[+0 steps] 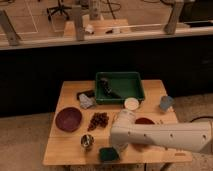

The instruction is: Wipe table surface with sponge

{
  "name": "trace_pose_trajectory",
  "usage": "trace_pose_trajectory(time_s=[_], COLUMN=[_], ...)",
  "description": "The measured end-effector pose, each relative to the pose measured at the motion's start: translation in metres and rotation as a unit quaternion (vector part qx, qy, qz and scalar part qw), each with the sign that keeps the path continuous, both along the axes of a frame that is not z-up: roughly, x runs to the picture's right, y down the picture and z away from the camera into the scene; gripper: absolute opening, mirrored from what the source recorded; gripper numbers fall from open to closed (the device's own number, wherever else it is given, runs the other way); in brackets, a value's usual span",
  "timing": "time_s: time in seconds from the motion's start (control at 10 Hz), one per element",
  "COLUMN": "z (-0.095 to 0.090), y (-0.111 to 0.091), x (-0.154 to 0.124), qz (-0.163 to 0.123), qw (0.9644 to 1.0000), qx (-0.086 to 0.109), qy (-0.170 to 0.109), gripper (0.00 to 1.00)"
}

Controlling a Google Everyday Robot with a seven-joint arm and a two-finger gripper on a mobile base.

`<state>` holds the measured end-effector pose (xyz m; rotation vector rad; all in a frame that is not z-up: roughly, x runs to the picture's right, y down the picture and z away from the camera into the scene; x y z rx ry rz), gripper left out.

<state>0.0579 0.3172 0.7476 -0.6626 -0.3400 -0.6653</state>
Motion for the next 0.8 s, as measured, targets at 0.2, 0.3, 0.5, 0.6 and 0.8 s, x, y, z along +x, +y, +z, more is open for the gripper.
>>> trace_pose_trajectory(time_s=[0.2, 0.3, 0.5, 0.6, 0.8], z=[-0.002, 0.001, 0.015, 0.027, 0.049], y=[0.005, 0.003, -0.010, -0.020, -0.041], x=[0.023, 0.042, 0.067, 0.069, 0.067], qz=[0.001, 0.016, 0.036, 0.044, 0.047], qw=[0.9996, 0.9987, 0.9963, 0.9955, 0.9946], qx=[0.000, 0.001, 0.005, 0.009, 0.016], qy=[0.027, 0.049, 0.078, 0.083, 0.091], gripper=[0.05, 0.05, 0.05, 0.05, 0.05])
